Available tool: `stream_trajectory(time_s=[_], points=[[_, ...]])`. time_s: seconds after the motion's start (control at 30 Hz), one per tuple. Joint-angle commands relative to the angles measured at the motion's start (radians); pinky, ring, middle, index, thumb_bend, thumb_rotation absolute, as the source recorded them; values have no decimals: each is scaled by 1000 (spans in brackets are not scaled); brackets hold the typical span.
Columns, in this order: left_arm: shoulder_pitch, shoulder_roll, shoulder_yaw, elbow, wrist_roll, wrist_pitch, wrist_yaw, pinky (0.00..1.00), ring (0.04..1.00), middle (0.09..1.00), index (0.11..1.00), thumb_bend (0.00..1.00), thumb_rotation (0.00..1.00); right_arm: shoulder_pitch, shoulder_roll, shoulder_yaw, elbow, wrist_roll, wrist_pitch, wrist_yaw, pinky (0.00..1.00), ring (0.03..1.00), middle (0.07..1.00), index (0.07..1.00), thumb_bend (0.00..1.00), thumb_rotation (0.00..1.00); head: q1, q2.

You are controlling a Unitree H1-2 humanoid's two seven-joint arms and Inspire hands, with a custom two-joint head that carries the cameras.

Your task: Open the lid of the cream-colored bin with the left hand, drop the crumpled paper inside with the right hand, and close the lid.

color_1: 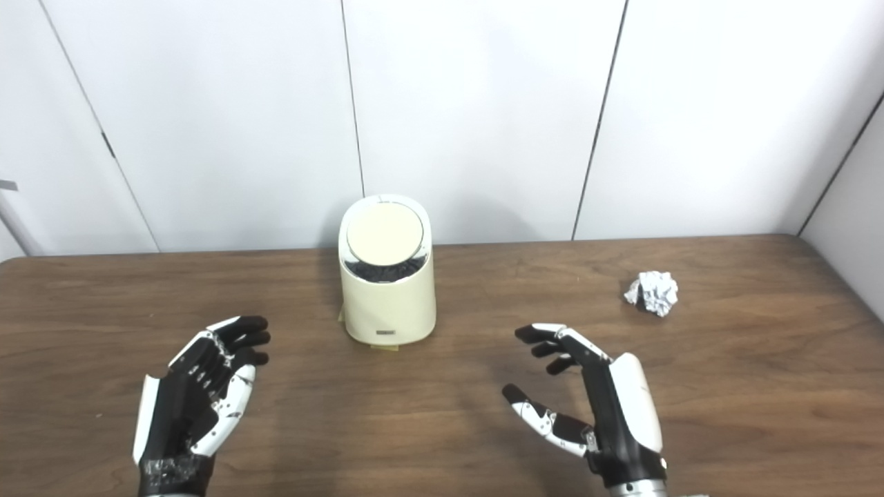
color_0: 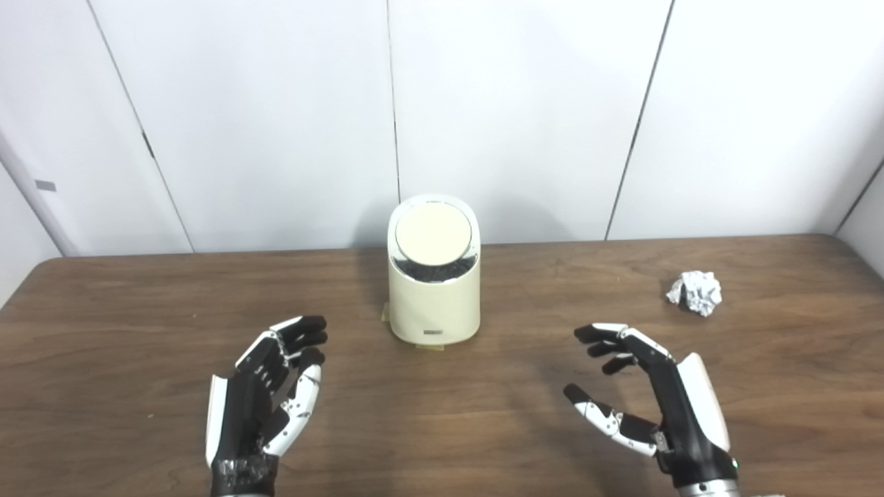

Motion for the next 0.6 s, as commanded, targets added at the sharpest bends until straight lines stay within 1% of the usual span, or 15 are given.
stream_trajectory(time_s=[0.0, 0.13, 0.57], points=[[81, -14, 1, -21, 2, -15, 5, 634, 712, 733, 708, 216, 245, 44, -16, 5, -16, 6, -43, -14, 507, 633, 675, 662, 272, 111, 1, 1], [82, -13, 0, -24, 5, -15, 4, 634, 712, 733, 707, 217, 249, 46, -14, 6, -24, 4, -36, -11, 492, 625, 674, 662, 271, 106, 1, 3], [82, -13, 3, -22, 3, -17, 4, 627, 706, 729, 703, 217, 250, 47, -13, 8, -17, 1, -39, -14, 496, 628, 676, 661, 274, 125, 1, 0]])
